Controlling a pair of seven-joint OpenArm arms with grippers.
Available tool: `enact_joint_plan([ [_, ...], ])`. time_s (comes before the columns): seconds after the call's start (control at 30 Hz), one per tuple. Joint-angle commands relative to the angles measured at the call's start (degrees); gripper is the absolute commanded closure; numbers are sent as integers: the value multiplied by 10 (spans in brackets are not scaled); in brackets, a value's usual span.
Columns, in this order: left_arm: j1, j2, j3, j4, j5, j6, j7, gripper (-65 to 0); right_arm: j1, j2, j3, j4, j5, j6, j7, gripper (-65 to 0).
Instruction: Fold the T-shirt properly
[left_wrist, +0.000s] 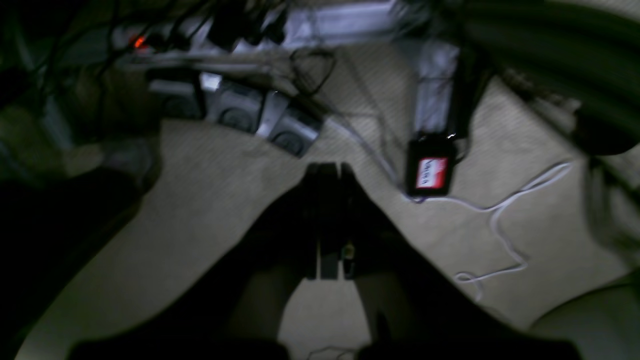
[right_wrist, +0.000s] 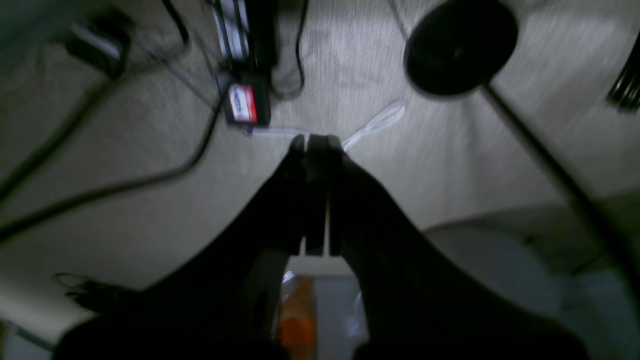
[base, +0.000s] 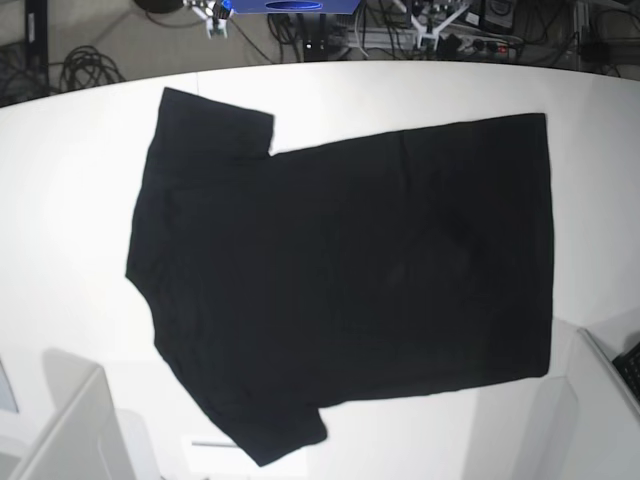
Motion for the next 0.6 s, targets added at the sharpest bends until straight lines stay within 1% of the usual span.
enact_joint_plan([
  [0.0,21,0,1,22,0,3,1,0,-17,13,19,21,0,-3,3,0],
  [0.13,100,-4,2,138,1,2,4,0,-98,16,84,149,-1,-2,1,0],
  [0.2,138,-16,2,195,0,2,6,0,-138,16,97,208,-2,-2,0,0],
  [0.3,196,-21,2,278,0,2,6,0,-187,16,100,285,0,-2,0,0],
  [0.33,216,-28,2,306,0,2,6,0,-203,16,100,312,0,-2,-2,0],
  [0.4,253,-39,2,363,0,2,6,0,-230,13,122,363,0,-2,-24,0],
  [0.47,289,-42,2,422,0,2,6,0,-250,9,164,419,0,-2,-47,0],
  [0.57,340,-63,-1,513,-1,2,6,0,-274,-6,212,501,0,-2,-62,0],
])
